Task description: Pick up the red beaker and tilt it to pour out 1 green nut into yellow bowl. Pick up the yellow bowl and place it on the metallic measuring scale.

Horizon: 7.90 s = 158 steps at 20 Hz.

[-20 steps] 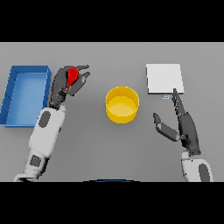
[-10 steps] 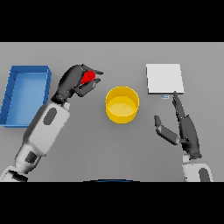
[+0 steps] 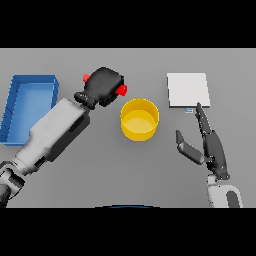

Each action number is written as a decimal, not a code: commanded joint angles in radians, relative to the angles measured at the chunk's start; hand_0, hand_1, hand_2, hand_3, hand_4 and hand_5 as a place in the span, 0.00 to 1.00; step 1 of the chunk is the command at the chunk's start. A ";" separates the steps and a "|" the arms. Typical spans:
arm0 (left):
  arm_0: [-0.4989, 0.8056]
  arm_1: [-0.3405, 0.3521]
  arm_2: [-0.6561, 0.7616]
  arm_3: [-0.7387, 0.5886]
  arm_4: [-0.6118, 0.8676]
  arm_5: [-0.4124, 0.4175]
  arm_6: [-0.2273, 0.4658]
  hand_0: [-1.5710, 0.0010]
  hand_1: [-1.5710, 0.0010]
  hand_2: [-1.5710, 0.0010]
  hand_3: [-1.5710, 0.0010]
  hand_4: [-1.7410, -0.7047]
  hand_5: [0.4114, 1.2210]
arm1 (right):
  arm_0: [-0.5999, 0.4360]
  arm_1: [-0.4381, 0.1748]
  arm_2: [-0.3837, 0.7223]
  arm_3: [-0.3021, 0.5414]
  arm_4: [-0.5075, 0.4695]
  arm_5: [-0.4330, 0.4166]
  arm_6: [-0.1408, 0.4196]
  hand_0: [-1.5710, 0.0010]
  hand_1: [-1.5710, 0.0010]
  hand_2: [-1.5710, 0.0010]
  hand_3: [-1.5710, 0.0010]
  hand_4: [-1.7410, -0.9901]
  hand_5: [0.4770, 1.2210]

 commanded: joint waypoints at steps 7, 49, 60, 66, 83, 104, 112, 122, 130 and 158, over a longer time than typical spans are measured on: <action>-0.184 -0.006 -0.189 0.119 -0.118 -0.176 -0.059 0.00 0.00 0.00 0.00 0.06 0.99 | -0.008 0.030 0.000 0.016 0.006 -0.028 -0.002 1.00 1.00 1.00 1.00 0.69 0.25; -0.855 0.119 -0.218 0.758 0.123 -0.095 -0.070 0.00 0.00 0.00 0.10 0.00 1.00 | -0.034 0.017 0.003 0.042 0.081 -0.081 -0.016 1.00 1.00 1.00 1.00 0.80 0.21; -0.548 0.325 0.110 0.875 0.648 0.169 0.146 0.00 0.00 0.00 0.02 0.00 1.00 | -0.042 0.011 -0.008 0.060 -0.037 0.012 -0.068 1.00 1.00 1.00 1.00 0.79 0.25; -0.307 0.378 0.180 0.676 0.850 0.264 0.265 0.00 0.00 0.00 0.09 0.00 1.00 | -0.049 0.001 0.005 0.061 0.000 0.001 -0.063 1.00 1.00 1.00 1.00 0.73 0.30; 0.242 0.550 0.026 -0.083 1.197 0.504 0.515 0.00 0.00 0.00 0.13 0.24 0.51 | -0.065 0.003 -0.001 0.078 -0.004 -0.003 -0.057 1.00 1.00 1.00 1.00 0.77 0.27; 0.256 0.590 -0.014 -0.116 1.149 0.380 0.345 0.99 0.99 0.99 0.99 1.00 0.34 | -0.118 -0.108 0.079 0.057 0.121 0.078 -0.032 1.00 1.00 1.00 1.00 0.78 0.34; 0.260 0.575 -0.011 -0.129 1.170 0.372 0.334 1.00 1.00 1.00 1.00 0.99 0.32 | -0.409 -0.338 0.318 0.156 0.491 0.236 -0.056 1.00 1.00 1.00 1.00 0.68 0.30; 0.293 0.594 0.005 -0.156 1.190 0.377 0.302 1.00 1.00 1.00 1.00 0.98 0.34 | -0.662 -0.354 0.528 0.371 0.664 0.394 -0.130 1.00 1.00 1.00 1.00 0.69 0.30; 0.298 0.590 0.005 -0.155 1.194 0.376 0.304 1.00 1.00 1.00 1.00 0.98 0.33 | -0.790 -0.315 0.602 0.539 0.726 0.453 -0.118 1.00 1.00 1.00 1.00 0.63 0.34; 0.313 0.620 0.020 -0.183 1.217 0.357 0.297 1.00 1.00 1.00 1.00 0.98 0.35 | -0.801 -0.345 0.550 0.478 0.636 0.514 -0.102 0.01 0.01 0.14 0.16 0.01 0.99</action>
